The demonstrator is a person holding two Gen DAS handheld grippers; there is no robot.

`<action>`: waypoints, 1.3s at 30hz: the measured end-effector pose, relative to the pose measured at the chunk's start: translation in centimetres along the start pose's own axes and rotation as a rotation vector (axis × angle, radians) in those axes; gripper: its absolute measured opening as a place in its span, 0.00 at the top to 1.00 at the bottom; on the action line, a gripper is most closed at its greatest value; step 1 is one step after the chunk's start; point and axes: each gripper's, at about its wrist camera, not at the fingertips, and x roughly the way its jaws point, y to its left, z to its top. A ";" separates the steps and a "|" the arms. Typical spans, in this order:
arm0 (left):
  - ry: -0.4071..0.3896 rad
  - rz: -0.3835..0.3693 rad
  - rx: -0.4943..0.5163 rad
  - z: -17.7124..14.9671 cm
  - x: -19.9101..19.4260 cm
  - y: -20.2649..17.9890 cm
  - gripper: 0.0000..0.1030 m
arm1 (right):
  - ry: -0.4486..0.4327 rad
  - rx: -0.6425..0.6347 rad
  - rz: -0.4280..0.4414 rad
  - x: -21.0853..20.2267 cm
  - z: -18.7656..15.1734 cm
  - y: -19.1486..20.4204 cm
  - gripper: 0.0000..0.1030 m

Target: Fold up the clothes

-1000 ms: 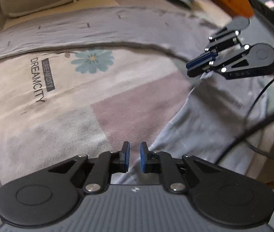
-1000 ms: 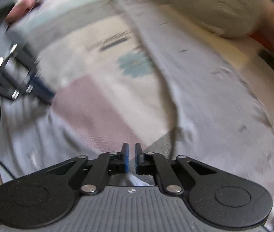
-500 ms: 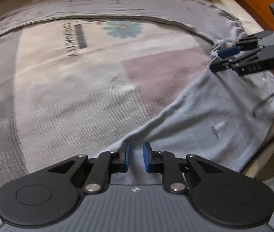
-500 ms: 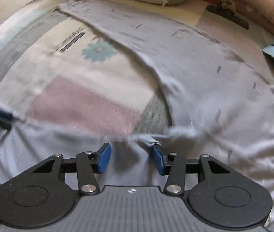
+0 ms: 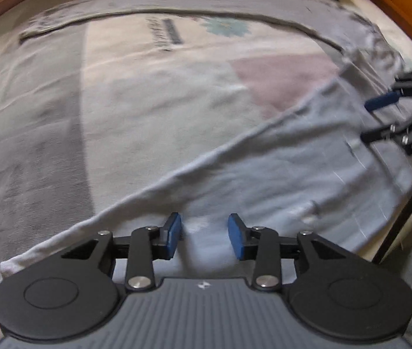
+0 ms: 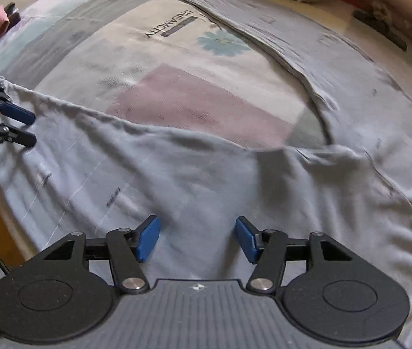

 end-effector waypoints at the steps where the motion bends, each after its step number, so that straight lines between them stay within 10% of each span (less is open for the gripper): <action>1: -0.003 0.022 -0.022 0.1 -0.1 0.7 0.64 | -0.002 0.014 -0.011 0.3 0.4 0.4 0.22; 6: 0.004 0.087 -0.088 -0.3 -1.8 3.5 0.66 | 0.064 0.113 -0.008 2.1 2.1 0.6 0.00; 18: -0.023 0.128 -0.123 -2.1 -1.0 4.8 0.42 | 0.098 0.145 -0.065 2.7 2.8 1.2 0.00; 23: 0.001 0.164 -0.192 -2.5 -2.3 6.6 0.48 | 0.068 0.139 -0.069 2.5 2.3 1.2 0.00; 32: -0.012 0.072 0.038 -4.2 -2.1 1.1 0.43 | -0.007 0.041 -0.041 1.1 -0.7 2.2 0.00; 39: 0.047 0.095 -0.057 -7.8 -2.9 3.3 0.26 | -0.048 -0.070 -0.012 0.1 -4.1 3.7 0.00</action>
